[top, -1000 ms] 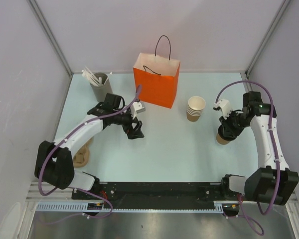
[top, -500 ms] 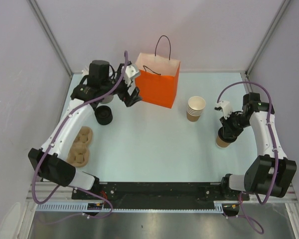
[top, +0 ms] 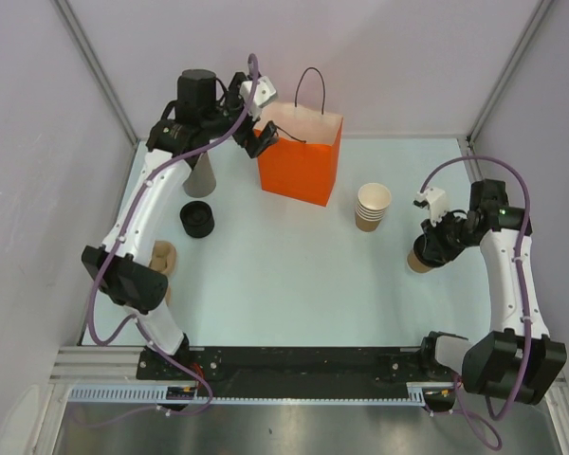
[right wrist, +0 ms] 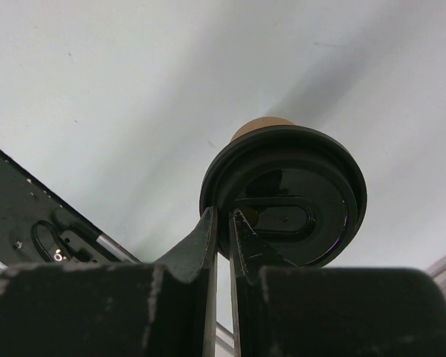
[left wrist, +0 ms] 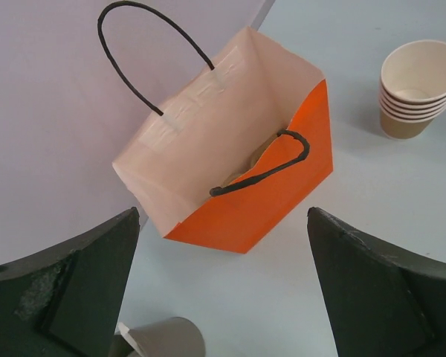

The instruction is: Pack the takeout coffee

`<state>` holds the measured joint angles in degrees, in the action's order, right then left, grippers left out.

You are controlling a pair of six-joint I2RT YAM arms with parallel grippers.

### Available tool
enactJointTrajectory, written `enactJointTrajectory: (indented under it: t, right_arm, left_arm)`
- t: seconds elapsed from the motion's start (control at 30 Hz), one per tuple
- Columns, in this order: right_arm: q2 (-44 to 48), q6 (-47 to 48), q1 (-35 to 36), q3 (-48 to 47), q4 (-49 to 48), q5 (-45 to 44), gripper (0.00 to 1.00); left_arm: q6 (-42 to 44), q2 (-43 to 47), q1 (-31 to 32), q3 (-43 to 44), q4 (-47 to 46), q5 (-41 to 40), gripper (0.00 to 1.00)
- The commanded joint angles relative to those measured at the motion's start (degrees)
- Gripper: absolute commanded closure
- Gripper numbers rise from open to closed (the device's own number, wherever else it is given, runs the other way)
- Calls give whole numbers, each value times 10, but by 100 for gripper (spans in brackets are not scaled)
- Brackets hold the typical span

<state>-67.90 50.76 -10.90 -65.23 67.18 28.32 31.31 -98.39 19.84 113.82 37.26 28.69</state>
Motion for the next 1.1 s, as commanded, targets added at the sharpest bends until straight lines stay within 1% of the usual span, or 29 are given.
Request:
enactJointTrajectory:
  t: [0.0, 0.03, 0.13, 0.27, 0.33, 0.4, 0.43, 0.6, 0.67, 0.77, 0.8, 0.87, 0.9, 0.97, 1.0, 1.07]
  right_arm:
    - [36, -26, -3, 15, -15, 40, 100]
    - [41, -27, -3, 17, -16, 49, 100]
    - [54, -33, -3, 20, -17, 63, 100]
    - [69, -38, -3, 21, -14, 68, 100]
    - [73, -39, -3, 21, -9, 71, 100]
    - [81, -41, -4, 21, -4, 72, 100]
    - [85, -40, -4, 21, -2, 75, 100]
    - [107, -40, -3, 22, 9, 85, 100]
    - [109, -41, -3, 23, 11, 90, 100]
    - [114, -43, -3, 27, 12, 96, 100]
    - [115, -43, -3, 27, 12, 97, 100]
    - [118, -44, -3, 31, 12, 98, 100]
    - [120, -44, -3, 33, 11, 98, 100]
    - [122, -46, -3, 36, 9, 99, 100]
    - [123, -47, -3, 37, 8, 100, 100]
    - [124, -46, -3, 38, 7, 103, 100]
  left_arm:
    - [88, -13, -2, 37, 10, 18, 0]
    - [110, -15, -2, 38, 18, 22, 0]
    - [133, -23, -2, 36, 24, 36, 1]
    - [147, -41, 0, 36, 22, 37, 3]
    - [150, -51, 1, 35, 17, 37, 7]
    - [155, -58, 2, 34, 9, 38, 15]
    - [155, -62, 2, 34, 5, 36, 17]
    - [154, -75, 4, 36, -14, 42, 18]
    - [154, -79, 6, 39, -18, 44, 20]
    - [154, -83, 7, 40, -25, 50, 36]
    - [155, -84, 8, 40, -26, 51, 44]
    - [156, -87, 9, 40, -28, 53, 49]
    - [157, -88, 9, 40, -27, 55, 56]
    - [155, -90, 10, 40, -24, 61, 65]
    - [154, -89, 10, 40, -23, 63, 72]
    - [154, -89, 12, 39, -20, 68, 78]
